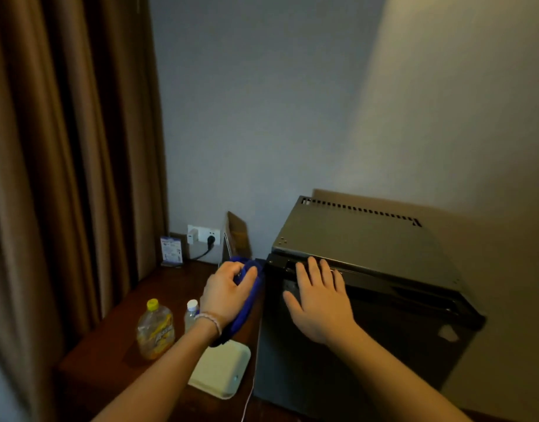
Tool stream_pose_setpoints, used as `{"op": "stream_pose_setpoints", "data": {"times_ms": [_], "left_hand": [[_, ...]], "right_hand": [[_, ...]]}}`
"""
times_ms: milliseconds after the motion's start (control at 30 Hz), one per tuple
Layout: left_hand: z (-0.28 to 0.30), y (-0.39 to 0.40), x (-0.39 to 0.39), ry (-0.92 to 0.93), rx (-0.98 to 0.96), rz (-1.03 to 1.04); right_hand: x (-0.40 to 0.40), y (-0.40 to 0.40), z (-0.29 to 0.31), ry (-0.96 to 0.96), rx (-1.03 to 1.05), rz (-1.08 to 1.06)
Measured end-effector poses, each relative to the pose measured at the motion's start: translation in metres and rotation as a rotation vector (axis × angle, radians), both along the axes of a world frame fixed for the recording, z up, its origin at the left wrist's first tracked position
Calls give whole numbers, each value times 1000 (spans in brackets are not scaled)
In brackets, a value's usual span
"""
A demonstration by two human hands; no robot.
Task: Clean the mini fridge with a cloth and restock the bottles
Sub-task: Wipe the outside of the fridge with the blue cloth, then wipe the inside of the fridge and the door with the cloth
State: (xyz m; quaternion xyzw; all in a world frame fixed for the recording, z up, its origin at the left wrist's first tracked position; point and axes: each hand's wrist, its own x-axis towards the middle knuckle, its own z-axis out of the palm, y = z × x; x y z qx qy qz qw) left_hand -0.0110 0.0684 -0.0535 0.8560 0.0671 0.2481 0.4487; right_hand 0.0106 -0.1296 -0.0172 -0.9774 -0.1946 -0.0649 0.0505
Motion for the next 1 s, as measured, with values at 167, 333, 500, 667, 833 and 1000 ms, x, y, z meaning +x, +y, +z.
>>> {"op": "stream_pose_setpoints", "data": {"times_ms": [167, 333, 500, 667, 833, 1000], "left_hand": [[5, -3, -46, 73, 252, 138], [-1, -2, -78, 189, 304, 162], [0, 10, -97, 213, 382, 167], [13, 25, -109, 186, 405, 145], [9, 29, -121, 152, 410, 50], [0, -1, -139, 150, 430, -47]], "right_hand": [[-8, 0, -3, -24, 25, 28], [-17, 5, -9, -58, 31, -17], [-24, 10, 0, 19, 54, -41], [-68, 11, -12, -28, 146, -32], [-122, -10, 0, -15, 355, -37], [-180, -32, 21, -144, 408, -121]]}}
